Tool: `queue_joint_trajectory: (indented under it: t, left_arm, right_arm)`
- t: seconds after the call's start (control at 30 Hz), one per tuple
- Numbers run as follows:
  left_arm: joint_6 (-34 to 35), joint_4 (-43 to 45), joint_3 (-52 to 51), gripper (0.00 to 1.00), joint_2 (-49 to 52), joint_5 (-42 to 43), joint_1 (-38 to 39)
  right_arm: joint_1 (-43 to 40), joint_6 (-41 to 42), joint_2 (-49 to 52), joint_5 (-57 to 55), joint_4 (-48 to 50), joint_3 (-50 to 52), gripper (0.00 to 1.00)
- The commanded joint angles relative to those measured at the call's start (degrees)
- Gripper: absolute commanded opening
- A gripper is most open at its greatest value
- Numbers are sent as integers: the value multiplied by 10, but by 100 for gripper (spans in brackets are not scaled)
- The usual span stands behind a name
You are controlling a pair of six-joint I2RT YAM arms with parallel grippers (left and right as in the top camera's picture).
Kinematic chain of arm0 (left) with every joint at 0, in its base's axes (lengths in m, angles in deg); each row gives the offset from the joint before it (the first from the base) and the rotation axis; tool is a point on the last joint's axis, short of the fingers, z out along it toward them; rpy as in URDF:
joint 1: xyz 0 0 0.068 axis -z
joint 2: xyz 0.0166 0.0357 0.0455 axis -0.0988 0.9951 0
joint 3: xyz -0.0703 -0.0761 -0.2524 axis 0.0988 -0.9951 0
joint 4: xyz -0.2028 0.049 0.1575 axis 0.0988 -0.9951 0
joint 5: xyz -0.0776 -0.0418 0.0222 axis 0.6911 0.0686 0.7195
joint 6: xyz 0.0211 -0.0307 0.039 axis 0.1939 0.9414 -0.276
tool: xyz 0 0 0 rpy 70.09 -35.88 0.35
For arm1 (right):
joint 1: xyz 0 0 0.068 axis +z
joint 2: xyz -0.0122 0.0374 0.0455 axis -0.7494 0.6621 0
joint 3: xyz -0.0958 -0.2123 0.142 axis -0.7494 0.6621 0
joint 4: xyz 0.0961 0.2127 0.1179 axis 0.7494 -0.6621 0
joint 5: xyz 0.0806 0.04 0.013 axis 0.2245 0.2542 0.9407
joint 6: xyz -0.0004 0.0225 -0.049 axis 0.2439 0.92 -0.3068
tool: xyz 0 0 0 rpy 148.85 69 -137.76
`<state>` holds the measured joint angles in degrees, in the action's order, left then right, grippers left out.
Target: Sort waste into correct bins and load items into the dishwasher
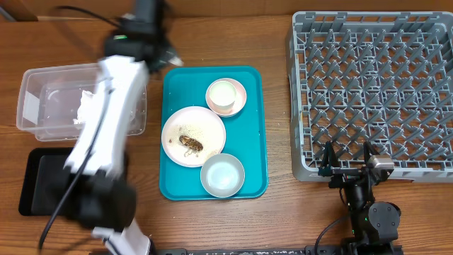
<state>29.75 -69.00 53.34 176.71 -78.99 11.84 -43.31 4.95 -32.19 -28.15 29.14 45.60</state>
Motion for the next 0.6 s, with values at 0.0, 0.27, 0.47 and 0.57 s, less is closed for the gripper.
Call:
queue_joint_trajectory:
  t: [0.0, 0.27, 0.47, 0.57]
  left_arm:
    - [21, -42, 3, 4, -40, -43, -55]
    - [33, -92, -9, 8, -20, -56, -199]
    - [31, -78, -9, 100, 28, -25, -239]
    - [30, -80, -9, 100, 30, 21, -241]
  right_arm:
    - [-4, -4, -2, 3, 2, 6, 100]
    - [-4, -4, -2, 3, 2, 6, 100]
    - [-4, -4, -2, 3, 2, 6, 100]
    - [-4, -4, -2, 3, 2, 6, 100]
